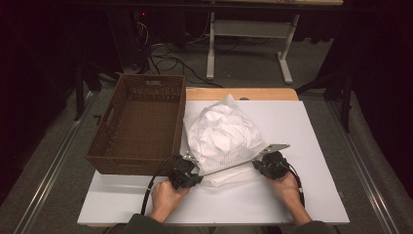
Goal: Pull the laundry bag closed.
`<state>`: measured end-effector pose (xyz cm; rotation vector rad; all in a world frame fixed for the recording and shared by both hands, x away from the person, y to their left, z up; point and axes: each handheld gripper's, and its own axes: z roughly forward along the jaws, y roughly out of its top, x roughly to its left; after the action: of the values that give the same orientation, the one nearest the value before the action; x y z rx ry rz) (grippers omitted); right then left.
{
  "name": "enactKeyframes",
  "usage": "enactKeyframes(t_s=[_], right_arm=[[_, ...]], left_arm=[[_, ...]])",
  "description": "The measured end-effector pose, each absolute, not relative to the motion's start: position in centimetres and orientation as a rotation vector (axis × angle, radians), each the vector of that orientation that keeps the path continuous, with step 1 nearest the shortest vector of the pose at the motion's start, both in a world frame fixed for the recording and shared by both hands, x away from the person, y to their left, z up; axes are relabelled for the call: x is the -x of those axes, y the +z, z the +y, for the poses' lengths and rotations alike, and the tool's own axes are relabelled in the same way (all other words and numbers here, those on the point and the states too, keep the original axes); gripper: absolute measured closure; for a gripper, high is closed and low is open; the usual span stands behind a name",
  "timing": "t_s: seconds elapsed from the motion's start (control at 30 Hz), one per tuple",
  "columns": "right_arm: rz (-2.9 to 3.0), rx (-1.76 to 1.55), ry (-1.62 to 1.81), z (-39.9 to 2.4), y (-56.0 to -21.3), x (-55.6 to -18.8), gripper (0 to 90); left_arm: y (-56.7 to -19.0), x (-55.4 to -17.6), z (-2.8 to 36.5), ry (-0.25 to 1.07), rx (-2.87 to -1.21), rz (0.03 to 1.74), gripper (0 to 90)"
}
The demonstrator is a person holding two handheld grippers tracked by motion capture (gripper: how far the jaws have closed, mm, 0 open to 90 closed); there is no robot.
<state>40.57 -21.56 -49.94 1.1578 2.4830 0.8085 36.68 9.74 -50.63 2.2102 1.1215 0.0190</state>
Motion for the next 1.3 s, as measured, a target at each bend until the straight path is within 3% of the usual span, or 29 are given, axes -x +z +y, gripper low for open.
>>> enactKeyframes(t_s=[1.3], right_arm=[[2.451,-1.226,0.824,-22.42,-50.00,-41.25,86.6]], left_arm=[[-50.58,-36.63,9.62,0.027,-2.211,1.130,84.9]])
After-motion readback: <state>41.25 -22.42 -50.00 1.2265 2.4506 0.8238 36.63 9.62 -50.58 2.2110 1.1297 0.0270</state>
